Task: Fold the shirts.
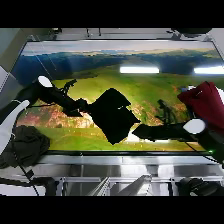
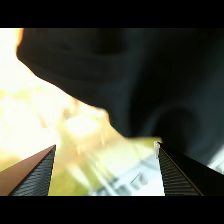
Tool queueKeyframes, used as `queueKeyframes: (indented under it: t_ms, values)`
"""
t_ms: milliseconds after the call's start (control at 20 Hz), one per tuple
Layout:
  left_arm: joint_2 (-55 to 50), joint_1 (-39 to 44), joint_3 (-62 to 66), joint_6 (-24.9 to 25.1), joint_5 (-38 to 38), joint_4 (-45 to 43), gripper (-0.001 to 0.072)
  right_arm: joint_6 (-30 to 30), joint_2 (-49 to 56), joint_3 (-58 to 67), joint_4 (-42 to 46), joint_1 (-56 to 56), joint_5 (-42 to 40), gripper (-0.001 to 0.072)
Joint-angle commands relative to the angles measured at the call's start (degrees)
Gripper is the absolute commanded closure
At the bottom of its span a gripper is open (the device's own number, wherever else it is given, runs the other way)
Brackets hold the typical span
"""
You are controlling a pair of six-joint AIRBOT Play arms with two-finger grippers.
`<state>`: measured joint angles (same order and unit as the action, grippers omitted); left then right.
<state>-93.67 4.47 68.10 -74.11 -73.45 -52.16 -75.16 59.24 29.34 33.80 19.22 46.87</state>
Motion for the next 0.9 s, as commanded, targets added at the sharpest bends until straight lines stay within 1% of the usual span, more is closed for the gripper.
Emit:
queueKeyframes:
  t_ms: [0, 50, 150, 200, 250, 300, 350, 400, 550, 650, 750, 850]
  values:
    - [-3.82, -0.33, -2.27, 7.93, 6.16, 10.21, -0.0013, 7.13, 11.06, 0.85, -9.99, 8.07, -9.16, 0.0212]
    - [-5.60, -0.33, -0.44, 8.61, 5.77, 12.24, 0.0001, 8.68, 14.60, 2.27, -11.91, 8.50, -8.66, 0.0211]
    - [-8.44, -0.33, 3.39, 8.61, 3.72, 13.18, 0.0008, 12.48, 19.82, 5.31, -15.19, 8.50, -6.99, 0.0211]
    - [-9.75, -0.20, 5.53, 8.63, 1.95, 13.20, 0.0148, 14.03, 21.22, 6.64, -16.55, 8.50, -6.29, 0.0212]
    - [-10.80, -0.13, 7.30, 8.61, 0.26, 13.20, 0.0359, 15.02, 21.99, 7.80, -17.22, 8.50, -5.88, 0.0216]
    - [-11.54, -0.11, 8.85, 8.61, -1.27, 13.20, 0.0588, 15.23, 22.10, 8.74, -17.18, 8.50, -5.88, 0.0353]
    - [-11.89, -0.09, 10.08, 8.68, -2.19, 13.18, 0.0709, 15.89, 22.08, 9.49, -17.18, 8.50, -5.70, 0.0578]
    - [-11.80, -0.09, 10.73, 8.70, -2.36, 13.18, 0.0710, 16.61, 22.08, 10.34, -17.18, 8.48, -4.79, 0.0692]
    - [-10.36, -0.39, 11.41, 8.70, -2.67, 13.11, 0.0711, 16.92, 21.70, 12.17, -16.65, 8.33, -2.73, 0.0694]
    - [-8.52, -1.01, 11.41, 8.72, -3.91, 13.14, 0.0710, 16.90, 19.34, 12.68, -14.45, 6.54, -0.33, 0.0694]
    - [-4.46, -2.05, 11.43, 8.74, -6.34, 13.25, 0.0710, 16.85, 14.19, 13.40, -14.16, 1.55, 6.05, 0.0695]
    - [2.01, -2.97, 11.45, 8.72, -8.20, 13.64, 0.0710, 16.68, 5.90, 16.04, -15.21, -5.09, 12.52, 0.0694]
